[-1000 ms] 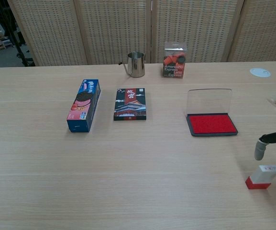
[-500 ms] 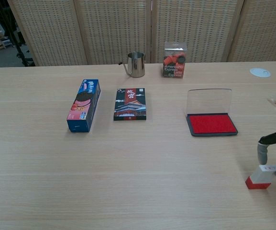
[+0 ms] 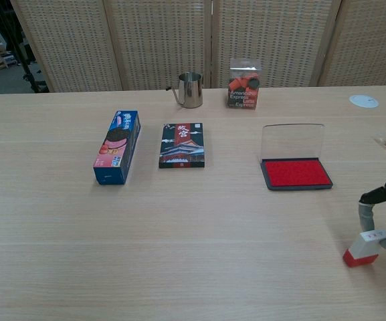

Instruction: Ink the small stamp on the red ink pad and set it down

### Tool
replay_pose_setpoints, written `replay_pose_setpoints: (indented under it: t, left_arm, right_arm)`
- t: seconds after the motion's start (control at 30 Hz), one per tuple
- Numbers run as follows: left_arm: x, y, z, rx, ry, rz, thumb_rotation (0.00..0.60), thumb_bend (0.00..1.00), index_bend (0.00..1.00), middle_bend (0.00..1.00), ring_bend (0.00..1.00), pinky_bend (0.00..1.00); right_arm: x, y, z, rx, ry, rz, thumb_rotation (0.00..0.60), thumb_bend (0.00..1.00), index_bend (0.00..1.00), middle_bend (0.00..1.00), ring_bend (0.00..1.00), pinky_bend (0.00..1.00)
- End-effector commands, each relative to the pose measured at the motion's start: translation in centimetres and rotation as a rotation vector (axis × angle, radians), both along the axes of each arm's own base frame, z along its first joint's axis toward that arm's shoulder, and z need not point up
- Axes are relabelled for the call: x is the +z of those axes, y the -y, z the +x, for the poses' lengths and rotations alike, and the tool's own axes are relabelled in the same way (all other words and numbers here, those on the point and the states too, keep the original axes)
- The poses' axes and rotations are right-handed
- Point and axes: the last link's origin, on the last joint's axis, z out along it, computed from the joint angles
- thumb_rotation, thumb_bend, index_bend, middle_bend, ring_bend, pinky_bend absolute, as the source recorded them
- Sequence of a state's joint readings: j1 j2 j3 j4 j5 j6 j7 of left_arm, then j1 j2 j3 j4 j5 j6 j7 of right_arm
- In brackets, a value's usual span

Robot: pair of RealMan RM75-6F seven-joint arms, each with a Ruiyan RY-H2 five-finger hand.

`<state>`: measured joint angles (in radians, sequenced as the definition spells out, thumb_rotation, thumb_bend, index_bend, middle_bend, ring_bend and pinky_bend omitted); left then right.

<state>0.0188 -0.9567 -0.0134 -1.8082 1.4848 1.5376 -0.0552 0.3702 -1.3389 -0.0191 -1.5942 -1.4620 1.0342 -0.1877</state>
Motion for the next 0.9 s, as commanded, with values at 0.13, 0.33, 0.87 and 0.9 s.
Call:
replay_pose_setpoints:
  t: [0.13, 0.33, 0.87, 0.9]
  left_arm:
    - [0.0, 0.0, 0.0, 0.002, 0.002, -0.001, 0.600, 0.00, 0.00, 0.00, 0.00, 0.00]
    - [0.0, 0.0, 0.0, -0.001, 0.002, -0.004, 0.600, 0.00, 0.00, 0.00, 0.00, 0.00]
    - [-0.4, -0.5, -0.2, 0.020, -0.003, -0.028, 0.600, 0.00, 0.00, 0.00, 0.00, 0.00]
    - [-0.4, -0.6, -0.3, 0.023, -0.003, -0.031, 0.600, 0.00, 0.00, 0.00, 0.00, 0.00]
  right_arm:
    - [1.1, 0.8, 1.1, -0.011, 0.072, -0.008, 0.600, 0.47, 0.52, 0.96, 1.00, 1.00]
    - [3.5, 3.3, 3.5, -0.015, 0.143, -0.053, 0.600, 0.47, 0.52, 0.96, 1.00, 1.00]
    - [3.7, 11.2, 7.4, -0.066, 0.209, -0.206, 0.600, 0.48, 0.52, 0.96, 1.00, 1.00]
    - [3.3, 11.5, 7.5, -0.067, 0.206, -0.211, 0.600, 0.49, 0.52, 0.96, 1.00, 1.00]
